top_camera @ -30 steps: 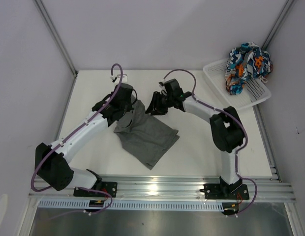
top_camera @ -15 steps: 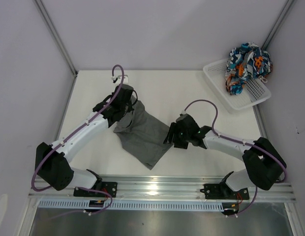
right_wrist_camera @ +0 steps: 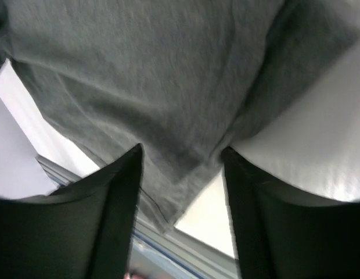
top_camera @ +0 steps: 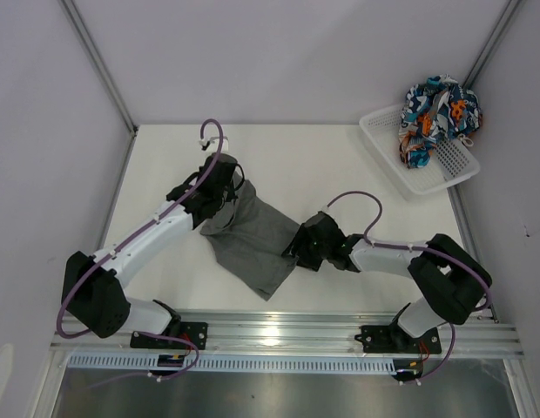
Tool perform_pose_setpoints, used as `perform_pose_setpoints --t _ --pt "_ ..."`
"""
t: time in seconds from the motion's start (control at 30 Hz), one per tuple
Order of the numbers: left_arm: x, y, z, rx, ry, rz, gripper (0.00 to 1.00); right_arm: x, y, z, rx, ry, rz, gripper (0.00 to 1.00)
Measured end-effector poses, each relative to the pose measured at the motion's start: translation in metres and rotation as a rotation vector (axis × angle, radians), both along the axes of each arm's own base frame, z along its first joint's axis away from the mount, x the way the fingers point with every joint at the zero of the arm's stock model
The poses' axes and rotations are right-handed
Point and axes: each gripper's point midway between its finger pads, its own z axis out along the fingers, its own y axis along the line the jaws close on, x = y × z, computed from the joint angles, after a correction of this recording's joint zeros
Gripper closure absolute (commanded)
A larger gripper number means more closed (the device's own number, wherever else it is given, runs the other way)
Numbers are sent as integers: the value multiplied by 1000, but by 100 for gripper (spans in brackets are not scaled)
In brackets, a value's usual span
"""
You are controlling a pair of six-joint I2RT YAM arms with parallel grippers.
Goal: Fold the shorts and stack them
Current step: Fold the shorts
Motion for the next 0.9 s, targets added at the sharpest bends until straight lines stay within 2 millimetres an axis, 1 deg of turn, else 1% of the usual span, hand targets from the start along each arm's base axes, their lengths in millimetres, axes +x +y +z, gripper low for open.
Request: perform_pose_setpoints --t 0.07,0.1,0.2,0.3,0.37,0.47,0.53,0.6,0.67,0.77,0.9 --pt "0 2 0 2 -2 10 96 6 8 -1 22 -2 -1 57" --pt "0 3 0 3 -3 19 96 9 10 -5 26 7 -1 68" --pt "-2 6 0 2 -5 42 96 17 14 -11 40 25 3 76" --pt "-9 9 -1 25 -4 67 96 35 10 -12 25 14 11 79" --pt "-16 5 0 45 -8 71 96 51 9 -11 -2 8 36 80" --pt "-29 -6 -2 87 -5 54 97 79 17 -7 -40 -12 90 81" --pt "-34 -11 -4 113 -5 46 96 93 25 -4 -52 -28 126 81" --pt "-37 -18 -5 138 -7 42 97 102 32 -3 -62 -42 163 81" --pt "-38 -24 -7 172 -4 38 97 106 37 -4 -70 -44 193 81" --pt "-37 -32 -13 222 3 39 97 105 39 -8 -79 -32 223 81" --pt "-29 -42 -20 296 20 48 97 103 38 -11 -88 -25 240 81"
